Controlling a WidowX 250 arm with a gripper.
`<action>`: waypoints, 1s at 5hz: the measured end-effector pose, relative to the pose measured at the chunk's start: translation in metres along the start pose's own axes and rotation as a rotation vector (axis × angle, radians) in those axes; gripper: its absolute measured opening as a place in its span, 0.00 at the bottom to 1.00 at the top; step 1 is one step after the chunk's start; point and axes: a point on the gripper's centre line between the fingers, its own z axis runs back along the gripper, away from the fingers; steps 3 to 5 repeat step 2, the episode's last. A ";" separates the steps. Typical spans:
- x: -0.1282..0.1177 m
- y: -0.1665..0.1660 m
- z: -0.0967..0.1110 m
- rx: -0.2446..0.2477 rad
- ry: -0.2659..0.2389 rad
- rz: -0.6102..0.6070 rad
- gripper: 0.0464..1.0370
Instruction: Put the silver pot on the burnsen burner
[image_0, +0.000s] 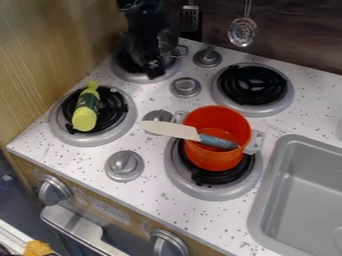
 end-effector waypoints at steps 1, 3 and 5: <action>0.001 -0.010 -0.003 0.075 0.004 0.148 0.96; -0.005 -0.009 -0.007 0.094 -0.010 0.216 0.96; -0.005 -0.009 -0.007 0.094 -0.010 0.216 0.96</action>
